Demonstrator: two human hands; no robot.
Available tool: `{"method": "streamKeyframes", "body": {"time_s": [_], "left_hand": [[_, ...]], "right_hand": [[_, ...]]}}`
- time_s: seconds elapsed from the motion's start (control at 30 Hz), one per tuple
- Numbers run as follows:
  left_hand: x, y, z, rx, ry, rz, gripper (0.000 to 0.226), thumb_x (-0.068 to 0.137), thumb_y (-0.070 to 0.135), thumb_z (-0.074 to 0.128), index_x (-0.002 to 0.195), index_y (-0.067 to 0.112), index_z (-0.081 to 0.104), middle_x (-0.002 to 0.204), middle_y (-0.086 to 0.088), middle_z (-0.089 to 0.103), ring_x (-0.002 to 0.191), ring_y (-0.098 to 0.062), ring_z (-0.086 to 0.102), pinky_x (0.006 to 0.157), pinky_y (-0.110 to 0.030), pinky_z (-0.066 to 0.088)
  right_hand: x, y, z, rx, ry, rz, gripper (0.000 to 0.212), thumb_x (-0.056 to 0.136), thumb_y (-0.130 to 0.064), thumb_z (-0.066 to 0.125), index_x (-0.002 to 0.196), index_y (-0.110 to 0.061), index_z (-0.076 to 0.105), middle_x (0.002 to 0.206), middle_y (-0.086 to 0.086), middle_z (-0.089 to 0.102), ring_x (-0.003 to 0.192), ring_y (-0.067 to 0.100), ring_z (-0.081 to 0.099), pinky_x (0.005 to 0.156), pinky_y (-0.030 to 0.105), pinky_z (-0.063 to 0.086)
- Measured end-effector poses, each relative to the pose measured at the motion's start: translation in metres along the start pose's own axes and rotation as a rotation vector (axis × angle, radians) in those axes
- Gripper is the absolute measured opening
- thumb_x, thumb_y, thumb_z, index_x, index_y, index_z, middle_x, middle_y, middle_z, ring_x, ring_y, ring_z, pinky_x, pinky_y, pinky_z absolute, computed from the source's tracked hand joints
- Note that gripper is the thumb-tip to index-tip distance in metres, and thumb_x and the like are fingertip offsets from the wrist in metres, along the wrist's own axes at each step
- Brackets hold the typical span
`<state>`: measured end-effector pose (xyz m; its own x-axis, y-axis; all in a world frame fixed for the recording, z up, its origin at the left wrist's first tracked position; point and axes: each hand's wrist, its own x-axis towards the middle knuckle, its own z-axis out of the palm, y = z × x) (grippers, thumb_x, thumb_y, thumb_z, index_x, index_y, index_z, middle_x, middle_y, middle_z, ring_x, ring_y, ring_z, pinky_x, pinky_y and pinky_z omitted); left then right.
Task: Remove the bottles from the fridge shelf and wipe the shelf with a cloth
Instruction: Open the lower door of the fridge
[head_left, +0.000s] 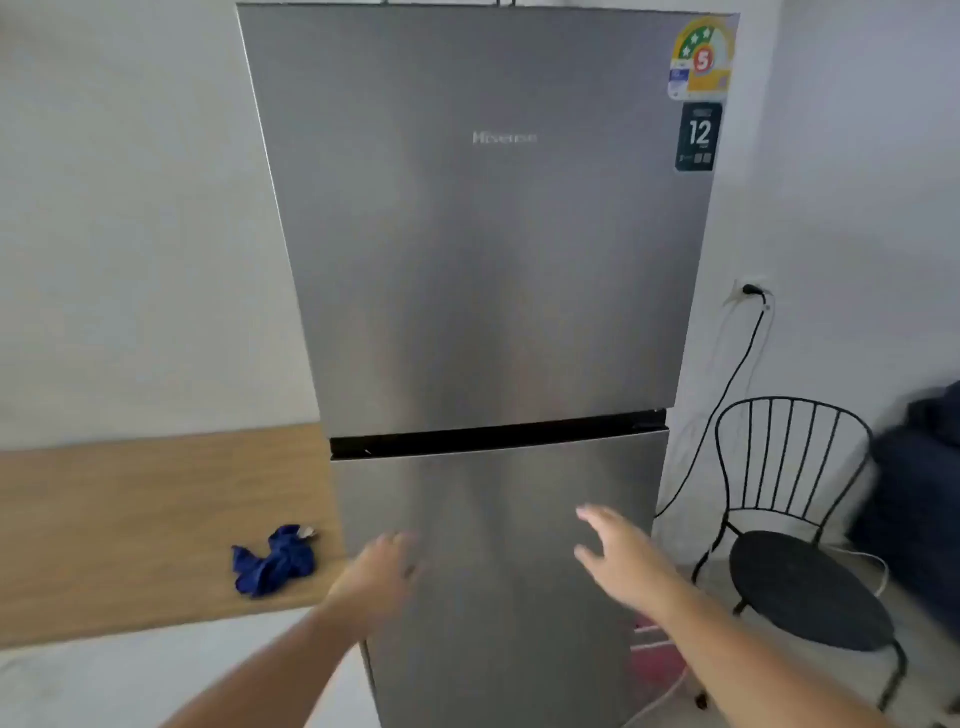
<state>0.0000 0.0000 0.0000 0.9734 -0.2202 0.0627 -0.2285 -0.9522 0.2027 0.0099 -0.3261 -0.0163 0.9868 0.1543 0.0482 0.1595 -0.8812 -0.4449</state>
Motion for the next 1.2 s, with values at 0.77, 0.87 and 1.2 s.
{"method": "streamKeyframes", "body": {"time_s": [0.77,0.87,1.2], "left_hand": [[0.051,-0.048,0.009,0.177,0.129,-0.042,0.081,0.101,0.03,0.04,0.161,0.004,-0.007,0.172,-0.008,-0.002,0.158,-0.019,-0.003,0.128,-0.034,0.0],[0.04,-0.06,0.014,0.204,0.163,-0.017,0.08,0.1,0.026,0.038,0.161,0.006,-0.01,0.171,-0.007,-0.009,0.157,-0.018,-0.012,0.127,-0.033,-0.007],[0.009,-0.11,-0.008,0.196,0.22,0.011,0.073,0.106,0.043,0.024,0.162,0.009,-0.006,0.172,-0.004,-0.005,0.158,-0.017,-0.009,0.128,-0.036,0.0]], "right_hand": [[0.137,-0.168,0.064,-0.262,0.017,-0.266,0.08,0.089,-0.04,0.066,0.154,-0.011,0.029,0.148,0.007,0.041,0.142,0.03,0.036,0.126,0.038,0.019],[0.142,-0.171,0.07,-0.203,0.07,-0.224,0.068,0.082,-0.043,0.071,0.139,-0.016,0.045,0.133,0.004,0.047,0.127,0.028,0.045,0.118,0.037,0.03],[0.138,-0.194,0.063,-0.046,0.082,-0.05,0.038,0.096,-0.033,0.044,0.128,-0.015,0.056,0.127,0.002,0.052,0.124,0.026,0.044,0.107,0.036,0.035]]}}
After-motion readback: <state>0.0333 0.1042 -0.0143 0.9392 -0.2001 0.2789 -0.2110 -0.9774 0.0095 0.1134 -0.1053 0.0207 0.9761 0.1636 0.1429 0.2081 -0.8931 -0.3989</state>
